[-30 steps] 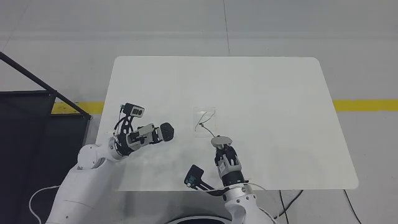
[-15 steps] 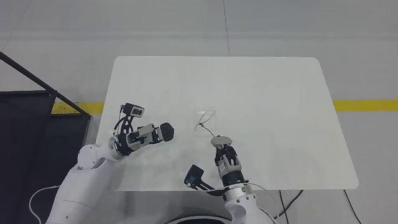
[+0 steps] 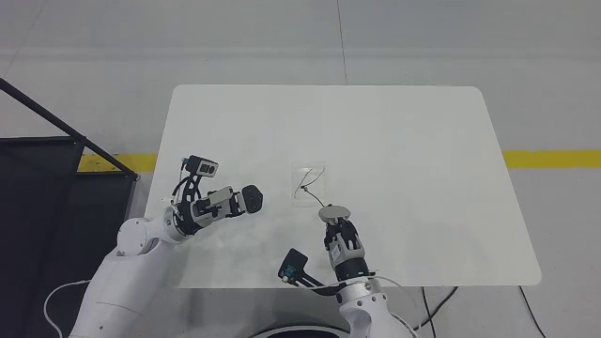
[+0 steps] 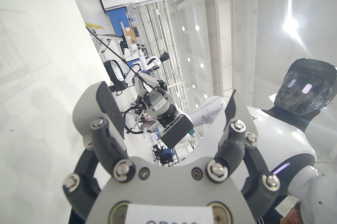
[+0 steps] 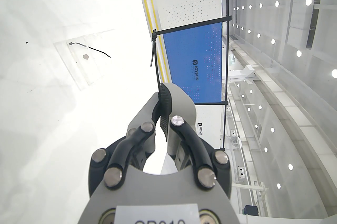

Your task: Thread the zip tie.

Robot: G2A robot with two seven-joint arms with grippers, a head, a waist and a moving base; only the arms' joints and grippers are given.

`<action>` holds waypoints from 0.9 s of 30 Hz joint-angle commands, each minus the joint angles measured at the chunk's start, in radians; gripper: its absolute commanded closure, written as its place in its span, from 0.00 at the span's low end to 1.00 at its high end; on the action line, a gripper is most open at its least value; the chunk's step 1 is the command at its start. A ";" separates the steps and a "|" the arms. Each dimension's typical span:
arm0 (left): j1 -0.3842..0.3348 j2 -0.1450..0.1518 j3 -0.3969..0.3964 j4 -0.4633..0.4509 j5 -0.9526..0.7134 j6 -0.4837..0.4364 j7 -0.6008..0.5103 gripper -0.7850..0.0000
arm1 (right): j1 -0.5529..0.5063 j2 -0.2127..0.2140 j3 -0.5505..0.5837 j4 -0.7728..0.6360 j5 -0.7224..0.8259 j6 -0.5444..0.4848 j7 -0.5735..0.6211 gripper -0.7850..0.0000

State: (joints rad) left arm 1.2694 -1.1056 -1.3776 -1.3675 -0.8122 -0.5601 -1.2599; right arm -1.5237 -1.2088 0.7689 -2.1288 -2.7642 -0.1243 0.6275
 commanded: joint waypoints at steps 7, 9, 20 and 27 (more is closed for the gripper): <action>0.013 0.000 -0.005 -0.030 0.019 0.012 0.044 0.00 | 0.000 0.000 0.000 0.000 0.000 0.000 0.000 1.00; 0.021 0.001 -0.012 -0.039 0.020 0.014 0.050 0.00 | -0.001 0.000 0.004 0.003 0.003 0.003 -0.010 1.00; 0.033 0.004 -0.035 -0.044 0.011 0.011 0.061 0.00 | -0.004 -0.012 0.019 0.009 -0.100 -0.035 -0.009 1.00; 0.033 0.004 -0.035 -0.044 0.011 0.011 0.061 0.00 | 0.022 -0.031 -0.012 0.064 -0.236 -0.071 0.063 1.00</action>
State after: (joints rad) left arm 1.3024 -1.1019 -1.4121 -1.4117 -0.8014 -0.5496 -1.1987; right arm -1.5073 -1.2366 0.7621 -2.0743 -2.9834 -0.1912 0.6785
